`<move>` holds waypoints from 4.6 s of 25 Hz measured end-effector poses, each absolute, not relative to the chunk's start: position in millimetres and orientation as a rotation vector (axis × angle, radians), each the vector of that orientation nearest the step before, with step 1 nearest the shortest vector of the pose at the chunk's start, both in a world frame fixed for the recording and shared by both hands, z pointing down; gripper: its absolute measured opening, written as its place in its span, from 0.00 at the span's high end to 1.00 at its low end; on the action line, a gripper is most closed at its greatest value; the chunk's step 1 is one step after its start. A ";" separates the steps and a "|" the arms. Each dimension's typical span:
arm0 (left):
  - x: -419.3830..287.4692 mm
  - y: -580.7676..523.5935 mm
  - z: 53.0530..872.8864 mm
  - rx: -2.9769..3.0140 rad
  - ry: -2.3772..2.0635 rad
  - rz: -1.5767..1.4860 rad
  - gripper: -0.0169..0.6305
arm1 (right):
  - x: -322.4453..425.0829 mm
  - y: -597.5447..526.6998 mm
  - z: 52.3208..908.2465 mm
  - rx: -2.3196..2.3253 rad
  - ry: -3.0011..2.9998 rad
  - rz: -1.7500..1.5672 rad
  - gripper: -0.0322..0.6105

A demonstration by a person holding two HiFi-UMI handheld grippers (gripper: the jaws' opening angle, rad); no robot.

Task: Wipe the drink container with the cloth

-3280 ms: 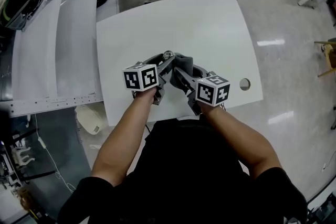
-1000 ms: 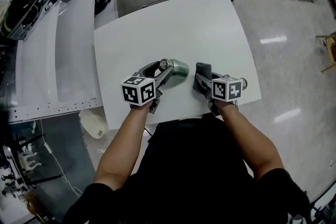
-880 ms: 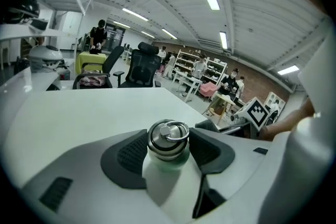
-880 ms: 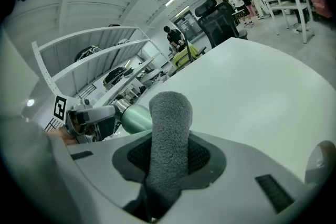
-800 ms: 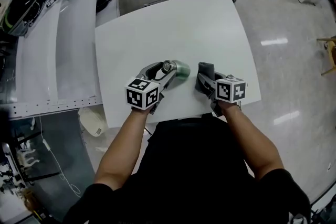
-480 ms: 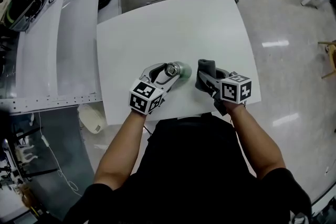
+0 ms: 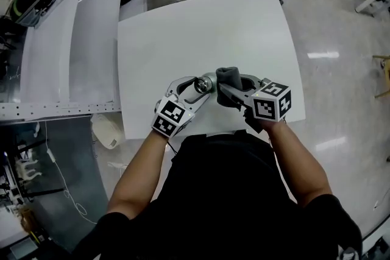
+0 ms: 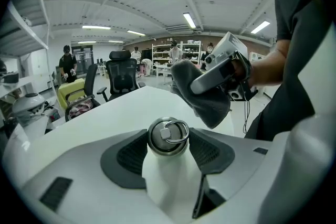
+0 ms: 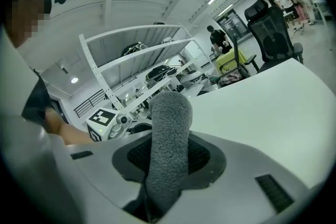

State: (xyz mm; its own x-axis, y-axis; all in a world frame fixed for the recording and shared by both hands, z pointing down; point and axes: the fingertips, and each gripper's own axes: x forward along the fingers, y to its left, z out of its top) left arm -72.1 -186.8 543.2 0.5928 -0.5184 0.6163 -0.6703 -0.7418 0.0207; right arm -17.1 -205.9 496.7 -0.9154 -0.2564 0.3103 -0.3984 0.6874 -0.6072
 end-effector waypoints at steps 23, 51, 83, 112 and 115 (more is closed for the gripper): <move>-56.9 -167.4 545.2 2.755 -0.894 1.126 0.58 | -41.8 -210.0 516.1 0.387 -2.633 0.907 0.78; -57.8 -166.6 544.5 2.780 -0.862 1.152 0.58 | -6.5 -234.7 585.2 0.574 -2.479 0.914 0.78; -46.3 -166.1 542.4 2.833 -0.822 1.237 0.58 | 25.1 -272.8 585.8 0.810 -2.434 0.911 0.78; -40.4 -165.1 542.1 2.875 -0.807 1.255 0.58 | -75.1 -267.1 521.7 0.516 -2.637 0.789 0.78; -40.5 -165.1 542.1 2.876 -0.803 1.258 0.58 | -77.3 -268.3 529.5 0.505 -2.621 0.758 0.78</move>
